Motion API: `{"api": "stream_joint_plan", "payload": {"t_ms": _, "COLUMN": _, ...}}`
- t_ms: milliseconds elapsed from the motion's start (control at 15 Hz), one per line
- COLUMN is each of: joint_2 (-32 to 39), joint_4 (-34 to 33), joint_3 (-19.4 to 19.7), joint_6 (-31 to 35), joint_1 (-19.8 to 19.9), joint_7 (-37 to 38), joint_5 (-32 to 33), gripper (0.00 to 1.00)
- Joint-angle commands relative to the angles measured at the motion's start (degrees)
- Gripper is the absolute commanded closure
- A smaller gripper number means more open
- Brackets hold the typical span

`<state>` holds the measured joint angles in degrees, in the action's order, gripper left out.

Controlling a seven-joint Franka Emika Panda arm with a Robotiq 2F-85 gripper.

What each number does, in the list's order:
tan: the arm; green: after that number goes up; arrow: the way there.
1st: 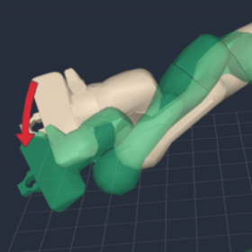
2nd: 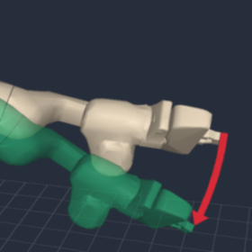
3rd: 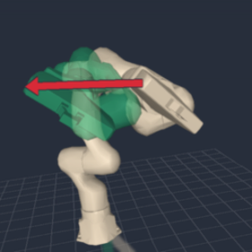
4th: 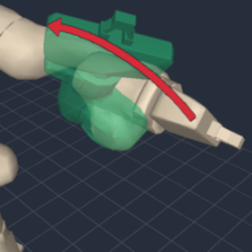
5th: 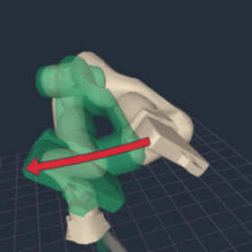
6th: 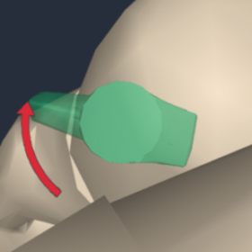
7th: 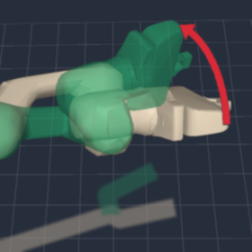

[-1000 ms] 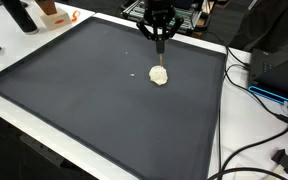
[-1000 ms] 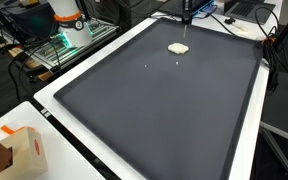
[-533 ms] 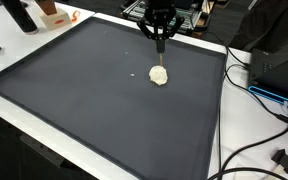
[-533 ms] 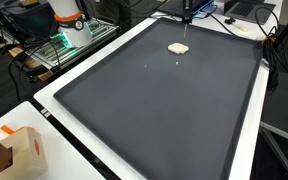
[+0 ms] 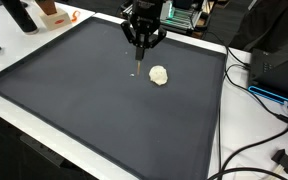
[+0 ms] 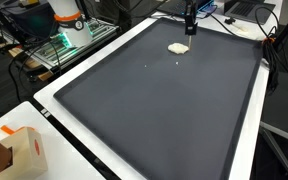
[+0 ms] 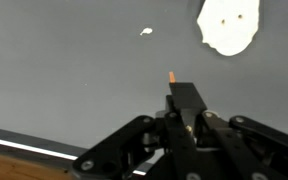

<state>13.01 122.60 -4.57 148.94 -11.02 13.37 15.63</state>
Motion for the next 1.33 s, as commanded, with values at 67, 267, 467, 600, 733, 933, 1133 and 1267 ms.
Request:
{"api": "stream_joint_plan", "payload": {"t_ms": 67, "joint_2": 2.3, "joint_4": -2.4, "joint_3": 4.6, "joint_6": -3.7, "joint_1": -4.9, "joint_7": 14.7, "joint_5": 12.5, "gripper": 0.97}}
{"api": "stream_joint_plan", "payload": {"t_ms": 267, "joint_2": 3.2, "joint_4": -3.6, "joint_3": 5.1, "joint_6": -8.7, "joint_1": -6.7, "joint_7": 20.2, "joint_5": 17.0, "gripper": 0.97}}
{"api": "stream_joint_plan", "payload": {"t_ms": 467, "joint_2": 4.3, "joint_4": -5.1, "joint_3": 4.2, "joint_6": -15.3, "joint_1": -8.0, "joint_7": 23.0, "joint_5": 19.9, "gripper": 0.97}}
{"api": "stream_joint_plan", "payload": {"t_ms": 600, "joint_2": 5.3, "joint_4": -6.1, "joint_3": 3.7, "joint_6": -19.1, "joint_1": -8.7, "joint_7": 24.4, "joint_5": 21.8, "gripper": 0.97}}
{"api": "stream_joint_plan", "payload": {"t_ms": 733, "joint_2": 6.3, "joint_4": -7.0, "joint_3": 3.1, "joint_6": -22.5, "joint_1": -9.4, "joint_7": 25.6, "joint_5": 24.0, "gripper": 0.97}}
{"api": "stream_joint_plan", "payload": {"t_ms": 933, "joint_2": 7.9, "joint_4": -8.2, "joint_3": 2.3, "joint_6": -26.4, "joint_1": -10.2, "joint_7": 27.4, "joint_5": 26.9, "gripper": 0.97}}
{"api": "stream_joint_plan", "payload": {"t_ms": 1133, "joint_2": 9.8, "joint_4": -9.5, "joint_3": 1.6, "joint_6": -28.9, "joint_1": -10.8, "joint_7": 29.5, "joint_5": 29.8, "gripper": 0.97}}
{"api": "stream_joint_plan", "payload": {"t_ms": 1267, "joint_2": 10.8, "joint_4": -10.3, "joint_3": 1.1, "joint_6": -30.0, "joint_1": -11.0, "joint_7": 30.4, "joint_5": 31.0, "gripper": 0.97}}
